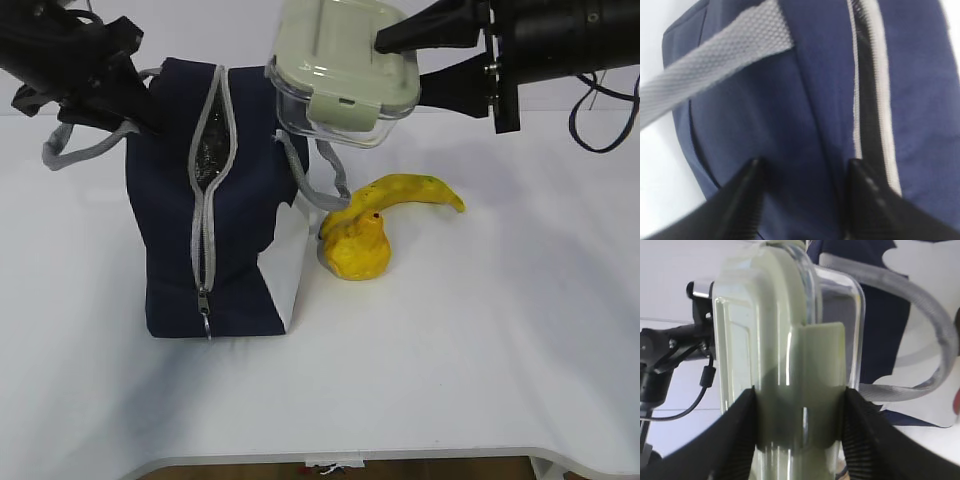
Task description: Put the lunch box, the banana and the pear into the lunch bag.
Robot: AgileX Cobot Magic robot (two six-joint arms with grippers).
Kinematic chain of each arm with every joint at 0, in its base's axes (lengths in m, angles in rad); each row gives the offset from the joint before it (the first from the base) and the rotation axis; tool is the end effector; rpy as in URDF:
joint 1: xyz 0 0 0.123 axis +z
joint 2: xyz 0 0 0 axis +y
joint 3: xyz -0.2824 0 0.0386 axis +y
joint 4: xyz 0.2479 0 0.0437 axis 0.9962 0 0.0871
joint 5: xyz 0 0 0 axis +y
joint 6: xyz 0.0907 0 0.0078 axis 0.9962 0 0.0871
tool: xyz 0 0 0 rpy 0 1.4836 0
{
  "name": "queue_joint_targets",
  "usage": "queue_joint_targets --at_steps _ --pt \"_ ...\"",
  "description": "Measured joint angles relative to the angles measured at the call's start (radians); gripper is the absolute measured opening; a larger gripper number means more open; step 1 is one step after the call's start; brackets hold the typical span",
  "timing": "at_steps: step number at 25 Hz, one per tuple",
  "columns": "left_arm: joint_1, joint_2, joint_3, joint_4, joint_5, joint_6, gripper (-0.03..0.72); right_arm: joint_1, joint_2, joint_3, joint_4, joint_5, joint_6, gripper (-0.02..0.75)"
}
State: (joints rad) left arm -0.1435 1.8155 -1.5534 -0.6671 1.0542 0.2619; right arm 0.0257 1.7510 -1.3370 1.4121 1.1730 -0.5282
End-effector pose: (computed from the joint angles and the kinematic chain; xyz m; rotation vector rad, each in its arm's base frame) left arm 0.3789 -0.1043 0.2965 0.2228 2.6424 -0.8427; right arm 0.3599 0.0922 0.3103 0.0376 2.2483 1.6443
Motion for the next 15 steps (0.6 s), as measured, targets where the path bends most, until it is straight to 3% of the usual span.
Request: queue_joint_targets --at_steps 2,4,15 --pt "0.000 0.002 -0.010 0.000 0.005 0.004 0.085 0.022 0.000 0.000 0.008 -0.010 -0.002 0.387" --pt "0.000 0.002 -0.026 0.000 0.022 0.011 0.014 0.037 0.000 0.000 0.023 -0.015 -0.004 0.387" --pt "0.000 0.002 -0.060 -0.103 0.063 0.046 -0.004 0.082 0.000 -0.074 0.108 -0.089 -0.059 0.386"
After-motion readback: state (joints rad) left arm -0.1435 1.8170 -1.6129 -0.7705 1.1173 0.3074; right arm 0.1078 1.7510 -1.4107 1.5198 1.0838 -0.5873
